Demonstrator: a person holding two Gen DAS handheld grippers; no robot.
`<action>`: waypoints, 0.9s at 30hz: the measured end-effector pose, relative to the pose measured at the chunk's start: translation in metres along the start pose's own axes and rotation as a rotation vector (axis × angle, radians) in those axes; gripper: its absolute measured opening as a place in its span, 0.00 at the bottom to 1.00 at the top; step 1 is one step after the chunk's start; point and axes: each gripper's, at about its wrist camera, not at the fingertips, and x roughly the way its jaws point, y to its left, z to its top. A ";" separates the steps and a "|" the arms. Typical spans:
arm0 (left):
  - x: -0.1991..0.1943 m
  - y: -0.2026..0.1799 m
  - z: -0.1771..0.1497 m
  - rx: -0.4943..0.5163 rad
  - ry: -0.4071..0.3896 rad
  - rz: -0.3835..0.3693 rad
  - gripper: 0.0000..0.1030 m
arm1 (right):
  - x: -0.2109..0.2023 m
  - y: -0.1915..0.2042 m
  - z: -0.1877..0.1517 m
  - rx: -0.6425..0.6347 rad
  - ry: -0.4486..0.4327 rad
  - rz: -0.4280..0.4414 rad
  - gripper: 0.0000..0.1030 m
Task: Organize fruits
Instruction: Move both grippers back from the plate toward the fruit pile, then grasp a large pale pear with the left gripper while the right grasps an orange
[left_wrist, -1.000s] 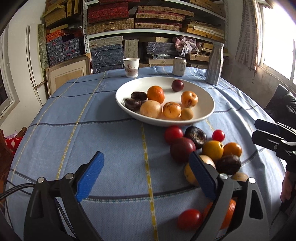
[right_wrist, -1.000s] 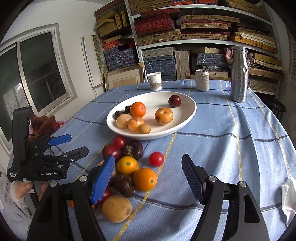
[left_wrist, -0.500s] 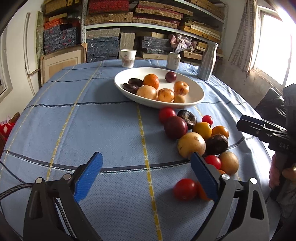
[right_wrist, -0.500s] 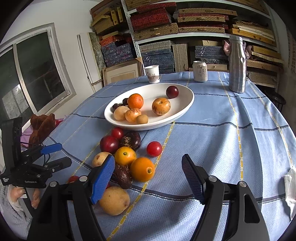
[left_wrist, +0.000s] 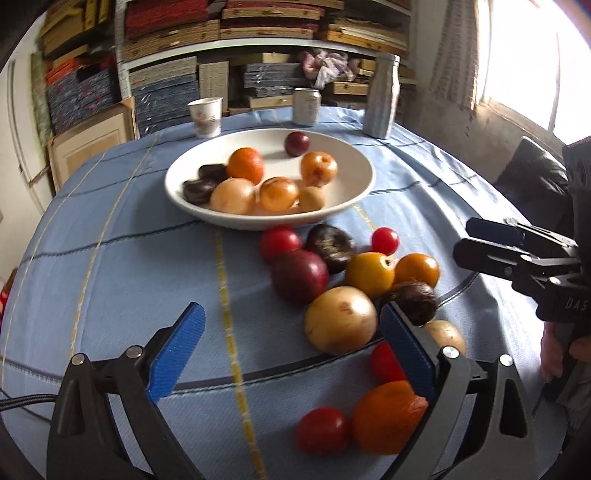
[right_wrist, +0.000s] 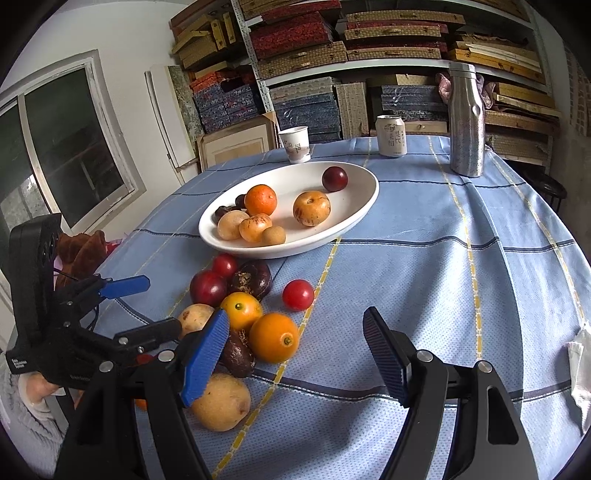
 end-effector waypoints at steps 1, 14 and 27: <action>0.002 -0.003 0.001 0.007 0.001 0.002 0.91 | 0.000 0.000 0.000 0.001 0.000 0.000 0.74; -0.010 0.032 -0.012 -0.034 -0.014 0.127 0.95 | -0.002 -0.002 0.000 0.013 -0.008 0.002 0.74; -0.004 0.003 -0.014 0.088 0.004 0.084 0.94 | 0.000 0.000 -0.001 0.000 0.002 0.003 0.74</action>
